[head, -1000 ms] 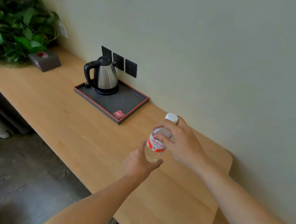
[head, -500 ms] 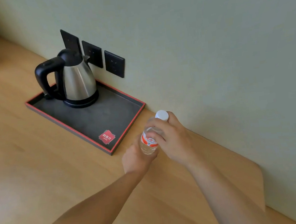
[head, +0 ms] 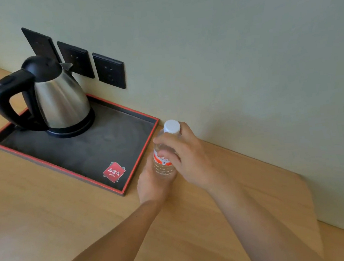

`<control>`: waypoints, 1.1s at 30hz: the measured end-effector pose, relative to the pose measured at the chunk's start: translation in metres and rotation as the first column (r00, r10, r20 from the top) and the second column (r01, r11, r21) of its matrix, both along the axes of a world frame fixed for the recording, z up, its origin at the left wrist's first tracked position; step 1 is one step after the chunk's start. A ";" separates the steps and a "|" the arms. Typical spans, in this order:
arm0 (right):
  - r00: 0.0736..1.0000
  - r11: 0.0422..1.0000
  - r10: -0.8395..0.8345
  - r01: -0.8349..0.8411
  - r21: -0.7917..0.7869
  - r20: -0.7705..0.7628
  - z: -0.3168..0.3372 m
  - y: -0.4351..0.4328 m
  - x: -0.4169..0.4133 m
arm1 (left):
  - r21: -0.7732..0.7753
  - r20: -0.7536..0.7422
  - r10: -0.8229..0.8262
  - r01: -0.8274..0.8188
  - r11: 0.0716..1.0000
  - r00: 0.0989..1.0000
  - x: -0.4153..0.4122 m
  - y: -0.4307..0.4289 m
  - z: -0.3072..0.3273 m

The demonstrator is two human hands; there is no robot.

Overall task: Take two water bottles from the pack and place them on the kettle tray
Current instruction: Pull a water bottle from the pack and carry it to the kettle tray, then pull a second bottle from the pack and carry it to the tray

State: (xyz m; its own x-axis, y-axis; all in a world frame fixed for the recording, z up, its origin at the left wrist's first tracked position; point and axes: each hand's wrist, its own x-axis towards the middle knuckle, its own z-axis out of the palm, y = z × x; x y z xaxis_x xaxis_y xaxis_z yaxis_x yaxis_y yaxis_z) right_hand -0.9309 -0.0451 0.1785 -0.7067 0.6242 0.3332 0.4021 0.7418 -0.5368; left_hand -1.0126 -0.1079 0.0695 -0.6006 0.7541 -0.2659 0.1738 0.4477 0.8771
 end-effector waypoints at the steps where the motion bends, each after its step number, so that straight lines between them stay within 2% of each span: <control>1: 1.000 1.000 -0.005 0.005 0.001 -0.012 -0.001 -0.003 0.001 | -0.005 -0.005 -0.005 0.005 1.000 1.000 0.000 -0.001 0.000; 9: 1.000 0.996 -0.026 0.027 -0.081 0.013 0.006 -0.013 0.003 | -0.051 0.092 -0.018 0.022 0.998 0.996 -0.001 -0.005 0.012; 15: 0.994 0.999 -0.033 0.036 -0.022 0.101 0.028 -0.026 0.021 | -0.025 -0.010 -0.036 0.035 0.999 0.999 -0.003 -0.034 0.024; 20: 0.982 0.983 -0.152 0.163 -0.090 0.116 0.053 -0.071 0.073 | -0.168 0.043 -0.161 0.166 0.972 0.986 0.031 -0.094 0.029; 22: 0.972 0.970 -0.198 0.213 -0.119 0.125 0.061 -0.094 0.109 | -0.196 0.050 -0.325 0.328 0.924 0.945 0.064 -0.119 0.043; 27: 0.915 0.901 -0.388 0.402 -0.163 0.109 0.078 -0.157 0.230 | -0.176 0.011 -0.663 0.655 0.735 0.748 0.177 -0.182 0.086; 29: 0.890 0.875 -0.450 0.456 -0.163 0.077 0.084 -0.175 0.291 | -0.160 -0.016 -0.735 0.724 0.671 0.678 0.232 -0.193 0.100; 33: 0.831 0.822 -0.556 0.550 -0.149 0.003 0.100 -0.212 0.429 | -0.132 -0.056 -0.799 0.789 0.600 0.598 0.352 -0.196 0.116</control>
State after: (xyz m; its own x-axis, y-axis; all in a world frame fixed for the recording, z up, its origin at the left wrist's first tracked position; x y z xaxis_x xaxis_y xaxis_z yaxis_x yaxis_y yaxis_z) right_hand -0.5020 -0.2570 0.2787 -0.2171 0.9475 0.2347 0.6990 0.3187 -0.6402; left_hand -0.6608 -0.3043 0.1857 0.1989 0.9230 -0.3293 0.5791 0.1604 0.7994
